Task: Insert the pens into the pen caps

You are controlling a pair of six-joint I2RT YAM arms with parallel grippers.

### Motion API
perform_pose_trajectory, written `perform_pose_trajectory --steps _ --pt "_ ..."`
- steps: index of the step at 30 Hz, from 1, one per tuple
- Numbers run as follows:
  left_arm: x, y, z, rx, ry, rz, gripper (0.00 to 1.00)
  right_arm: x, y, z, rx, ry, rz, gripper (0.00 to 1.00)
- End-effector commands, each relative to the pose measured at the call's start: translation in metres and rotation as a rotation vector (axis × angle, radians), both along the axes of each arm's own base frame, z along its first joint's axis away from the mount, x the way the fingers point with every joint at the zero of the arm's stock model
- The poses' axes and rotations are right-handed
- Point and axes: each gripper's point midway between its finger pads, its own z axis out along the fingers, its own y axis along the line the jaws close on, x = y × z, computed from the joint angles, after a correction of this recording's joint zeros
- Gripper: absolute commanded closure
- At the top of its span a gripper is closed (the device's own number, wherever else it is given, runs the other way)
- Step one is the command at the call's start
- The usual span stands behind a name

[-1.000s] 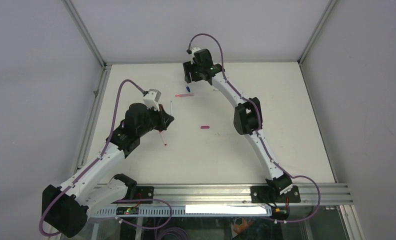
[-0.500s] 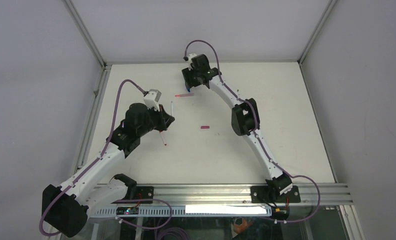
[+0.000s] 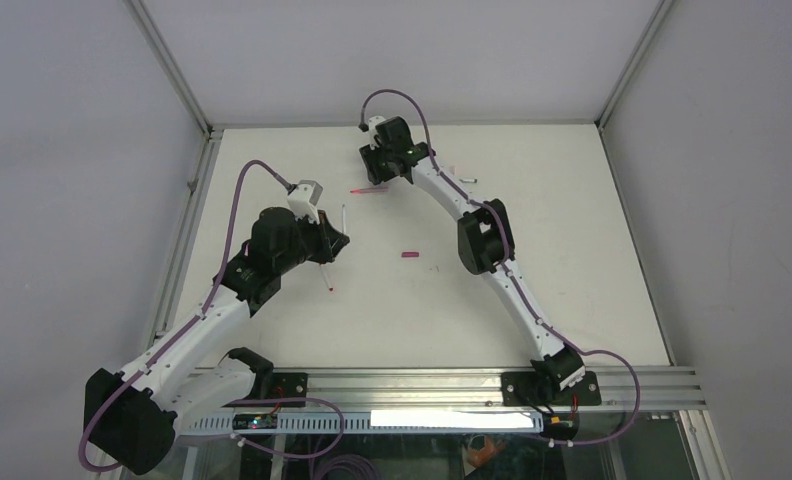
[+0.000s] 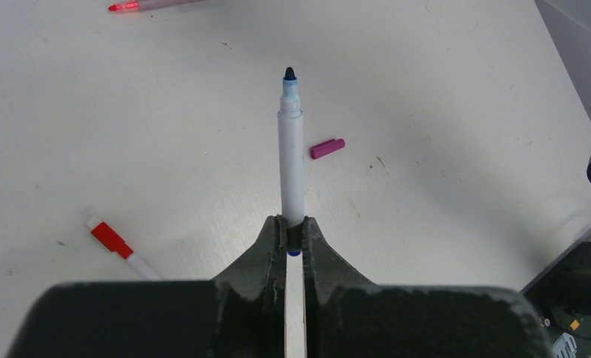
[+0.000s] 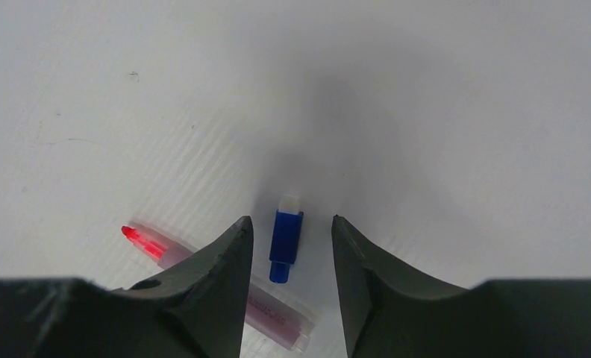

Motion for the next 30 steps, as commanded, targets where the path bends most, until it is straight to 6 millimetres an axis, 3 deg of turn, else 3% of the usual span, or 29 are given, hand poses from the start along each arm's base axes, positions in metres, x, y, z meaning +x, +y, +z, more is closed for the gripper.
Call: perform_pose_trajectory --steps 1,6,10,13,15,18,20,21,23,27,30 --pt "-0.001 -0.001 0.007 -0.015 -0.015 -0.009 1.00 0.004 0.007 0.002 -0.015 -0.048 0.018 0.56" --pt "-0.001 -0.001 0.005 -0.010 -0.011 -0.007 1.00 0.000 0.011 -0.007 -0.036 -0.049 0.027 0.76" --pt "0.000 -0.001 0.004 -0.006 -0.007 -0.006 1.00 -0.001 0.010 -0.010 -0.058 -0.051 0.030 1.00" --pt "0.000 0.000 0.000 0.001 -0.001 -0.003 1.00 0.000 0.008 0.000 -0.050 -0.066 0.015 1.00" --pt "0.001 -0.001 -0.002 -0.001 0.000 -0.001 1.00 0.004 0.007 0.027 0.014 -0.086 -0.019 1.00" --pt "0.003 -0.007 -0.001 -0.037 -0.029 -0.022 1.00 0.005 -0.003 0.086 0.217 -0.146 -0.091 1.00" --pt "0.005 -0.016 0.002 -0.078 -0.062 -0.051 1.00 -0.005 -0.014 0.135 0.365 -0.196 -0.119 1.00" --pt "0.006 -0.021 0.004 -0.102 -0.077 -0.074 1.00 -0.013 -0.015 0.169 0.463 -0.238 -0.110 1.00" --pt "0.009 -0.031 0.010 -0.148 -0.123 -0.109 1.00 -0.036 -0.021 0.215 0.607 -0.281 -0.101 1.00" --pt "0.015 -0.046 0.023 -0.202 -0.199 -0.171 1.00 -0.095 -0.035 0.284 0.879 -0.310 -0.049 1.00" --pt "0.017 -0.056 0.036 -0.250 -0.258 -0.223 1.00 -0.130 -0.044 0.307 1.025 -0.296 -0.014 1.00"
